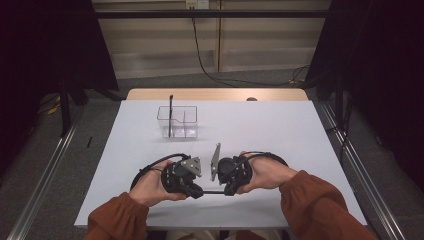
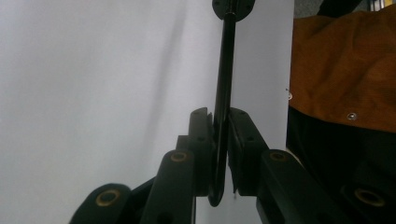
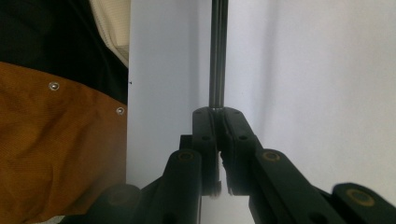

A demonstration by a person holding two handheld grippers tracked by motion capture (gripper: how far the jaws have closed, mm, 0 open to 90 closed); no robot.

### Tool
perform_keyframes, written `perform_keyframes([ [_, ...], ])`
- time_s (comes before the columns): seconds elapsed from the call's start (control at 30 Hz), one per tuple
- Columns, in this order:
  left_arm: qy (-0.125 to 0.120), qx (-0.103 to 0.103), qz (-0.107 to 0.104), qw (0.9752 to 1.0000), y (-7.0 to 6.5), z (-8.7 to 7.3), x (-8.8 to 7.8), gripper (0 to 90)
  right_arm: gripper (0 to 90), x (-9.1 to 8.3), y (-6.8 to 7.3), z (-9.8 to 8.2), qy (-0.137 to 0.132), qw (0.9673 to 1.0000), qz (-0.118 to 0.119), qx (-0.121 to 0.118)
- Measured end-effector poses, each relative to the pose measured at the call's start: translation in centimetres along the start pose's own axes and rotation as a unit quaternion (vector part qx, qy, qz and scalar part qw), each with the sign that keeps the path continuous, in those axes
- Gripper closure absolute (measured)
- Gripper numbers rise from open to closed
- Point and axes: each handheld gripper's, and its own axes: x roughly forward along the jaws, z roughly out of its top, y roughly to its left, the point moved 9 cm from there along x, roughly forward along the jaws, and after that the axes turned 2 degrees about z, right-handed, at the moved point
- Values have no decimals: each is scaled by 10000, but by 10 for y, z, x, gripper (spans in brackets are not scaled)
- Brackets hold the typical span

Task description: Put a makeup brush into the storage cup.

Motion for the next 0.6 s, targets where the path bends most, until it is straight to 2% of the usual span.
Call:
perform_keyframes([
  [0.03, 38, 46, -64, 10000, -2, -1, 0, 818, 845, 0, -1, 0, -2, 10000, -29, -5],
  [0.07, 54, 115, -36, 9999, -2, 0, 1, 828, 844, 0, 0, -1, 15, 10000, -10, -2],
  [0.13, 63, 61, -99, 9999, -4, 0, 2, 838, 837, 0, 0, -1, 31, 10000, -61, -38],
  [0.37, 1, -68, -166, 9998, -3, 0, 0, 840, 817, 0, -2, -3, -154, 9998, -67, 75],
  [0.47, -44, -105, -181, 9998, -2, 0, -1, 841, 775, 0, -4, -4, -214, 9997, -128, 27],
  [0.53, -103, -102, -166, 9998, -2, 1, -2, 841, 766, 0, -4, -3, -293, 9994, -151, 77],
  [0.6, -129, -146, -175, 9997, -2, 1, -1, 841, 706, 0, -5, -3, -396, 9990, -165, 112],
])
